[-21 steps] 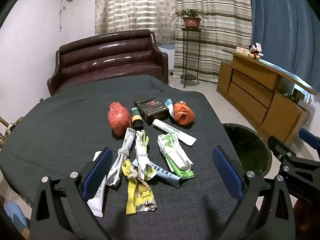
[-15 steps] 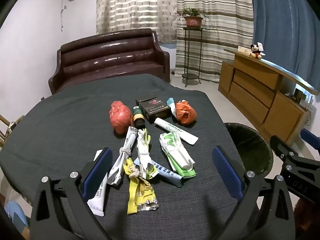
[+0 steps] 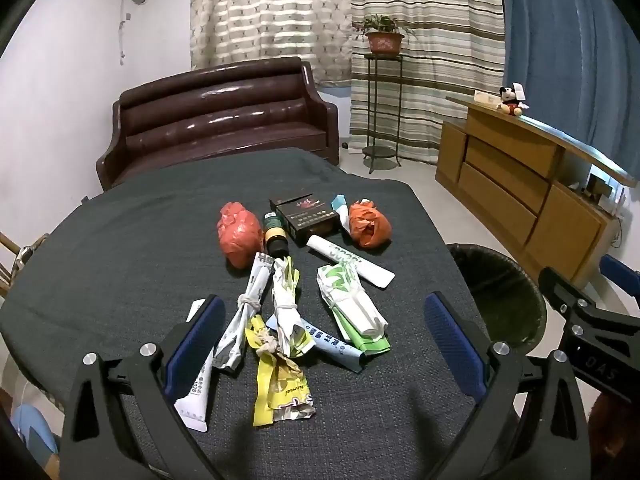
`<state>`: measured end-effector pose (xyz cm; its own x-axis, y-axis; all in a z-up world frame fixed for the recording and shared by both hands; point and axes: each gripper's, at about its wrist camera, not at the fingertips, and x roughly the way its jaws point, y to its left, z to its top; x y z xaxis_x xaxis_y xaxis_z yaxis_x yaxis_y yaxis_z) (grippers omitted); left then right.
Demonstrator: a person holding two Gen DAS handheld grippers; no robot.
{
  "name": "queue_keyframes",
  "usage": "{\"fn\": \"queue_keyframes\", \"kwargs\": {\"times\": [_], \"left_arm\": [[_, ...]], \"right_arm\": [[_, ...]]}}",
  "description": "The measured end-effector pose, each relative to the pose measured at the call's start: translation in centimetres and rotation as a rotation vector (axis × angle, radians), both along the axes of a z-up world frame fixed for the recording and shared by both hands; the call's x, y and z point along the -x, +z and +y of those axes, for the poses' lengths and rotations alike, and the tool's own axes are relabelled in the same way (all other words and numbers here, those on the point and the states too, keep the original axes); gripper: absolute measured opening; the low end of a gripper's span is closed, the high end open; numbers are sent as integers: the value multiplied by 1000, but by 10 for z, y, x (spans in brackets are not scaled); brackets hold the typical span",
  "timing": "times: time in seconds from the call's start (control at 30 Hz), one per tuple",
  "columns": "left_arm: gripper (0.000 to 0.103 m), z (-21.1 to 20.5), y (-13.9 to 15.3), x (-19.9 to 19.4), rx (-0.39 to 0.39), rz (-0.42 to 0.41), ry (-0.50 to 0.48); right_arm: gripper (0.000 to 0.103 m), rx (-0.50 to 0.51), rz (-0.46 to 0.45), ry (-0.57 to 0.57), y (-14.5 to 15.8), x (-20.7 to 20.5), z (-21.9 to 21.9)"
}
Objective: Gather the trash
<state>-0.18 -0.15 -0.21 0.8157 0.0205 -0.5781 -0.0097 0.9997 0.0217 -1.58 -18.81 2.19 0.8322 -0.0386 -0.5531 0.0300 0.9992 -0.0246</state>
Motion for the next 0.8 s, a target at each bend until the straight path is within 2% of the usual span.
{"fn": "queue_keyframes", "kwargs": {"times": [0.8], "left_arm": [[97,0,-1,-2,2,8,-1]], "right_arm": [[99,-8,9,-1,-1,-1,0]]}}
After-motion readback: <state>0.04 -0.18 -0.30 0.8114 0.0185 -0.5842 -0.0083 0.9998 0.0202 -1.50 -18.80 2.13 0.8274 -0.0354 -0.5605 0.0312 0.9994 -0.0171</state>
